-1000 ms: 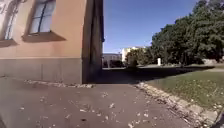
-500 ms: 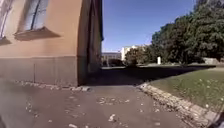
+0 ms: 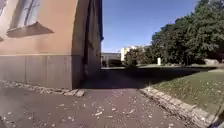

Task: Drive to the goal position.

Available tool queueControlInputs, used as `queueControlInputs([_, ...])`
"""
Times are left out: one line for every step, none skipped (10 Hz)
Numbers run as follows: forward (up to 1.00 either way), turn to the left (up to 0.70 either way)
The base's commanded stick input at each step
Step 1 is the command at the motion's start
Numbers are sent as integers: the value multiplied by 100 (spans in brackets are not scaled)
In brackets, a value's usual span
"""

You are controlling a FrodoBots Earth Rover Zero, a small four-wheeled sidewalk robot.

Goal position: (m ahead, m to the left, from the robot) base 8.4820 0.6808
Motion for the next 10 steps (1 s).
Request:
queueControlInputs([70,0])
queueControlInputs([70,0])
queueControlInputs([70,0])
queueControlInputs([70,0])
queueControlInputs([70,0])
queueControlInputs([70,0])
queueControlInputs([70,0])
queueControlInputs([70,0])
queueControlInputs([70,0])
queueControlInputs([70,0])
